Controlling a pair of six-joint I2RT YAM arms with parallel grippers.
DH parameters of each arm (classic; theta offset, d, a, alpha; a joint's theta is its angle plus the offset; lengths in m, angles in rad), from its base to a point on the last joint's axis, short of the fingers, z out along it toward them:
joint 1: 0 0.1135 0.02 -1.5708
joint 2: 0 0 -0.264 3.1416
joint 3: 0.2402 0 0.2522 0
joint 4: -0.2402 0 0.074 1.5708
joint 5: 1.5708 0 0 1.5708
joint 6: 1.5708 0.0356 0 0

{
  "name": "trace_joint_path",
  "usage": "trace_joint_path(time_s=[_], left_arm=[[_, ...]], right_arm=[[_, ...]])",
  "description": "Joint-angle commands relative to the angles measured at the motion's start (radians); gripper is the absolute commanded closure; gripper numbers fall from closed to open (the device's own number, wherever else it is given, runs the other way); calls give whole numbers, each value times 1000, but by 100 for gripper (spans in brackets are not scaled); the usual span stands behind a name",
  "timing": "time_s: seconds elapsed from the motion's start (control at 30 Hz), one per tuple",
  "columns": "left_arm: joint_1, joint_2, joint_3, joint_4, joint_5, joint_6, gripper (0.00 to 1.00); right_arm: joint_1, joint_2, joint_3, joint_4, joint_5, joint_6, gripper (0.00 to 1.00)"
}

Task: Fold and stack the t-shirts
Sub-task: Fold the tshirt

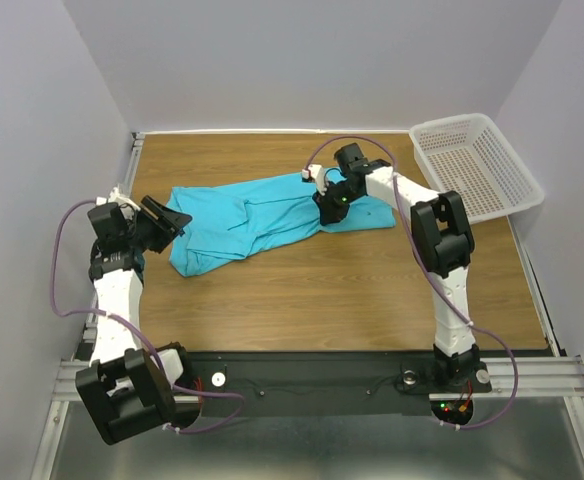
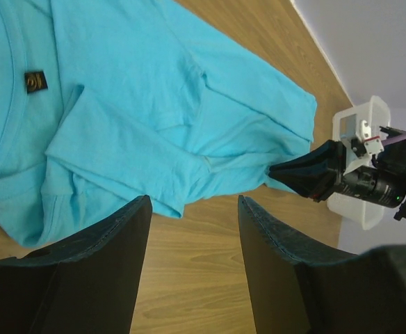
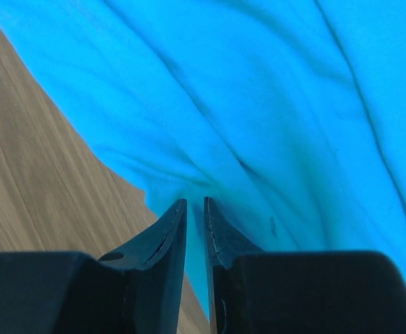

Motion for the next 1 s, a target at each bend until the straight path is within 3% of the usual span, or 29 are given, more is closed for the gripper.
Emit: trace_joint_path(time_s=[0.0, 0.37, 0.47, 0.57, 0.77, 0.8, 0.97], left_arm=[[2, -36, -71, -32, 45, -49, 37], [2, -83, -137, -49, 61, -52, 38], [2, -84, -157, -54, 65, -57, 38], [2, -89, -182, -72, 69, -69, 39], [2, -75, -228, -112, 45, -84, 40], [2, -58, -251, -80, 30, -98, 40], [2, -30, -249, -58, 47, -90, 40]], right_arm=[[5, -51, 32, 13, 51, 12, 78], [4, 52, 171, 39, 148, 112, 80], [2, 52, 183, 74, 213, 152, 82], [-15, 17, 177, 76, 185, 164, 83], [-87, -211, -79, 76, 166, 91, 76], [-149, -278, -236, 81, 200, 71, 76], [-211, -305, -302, 105, 205, 86, 77]])
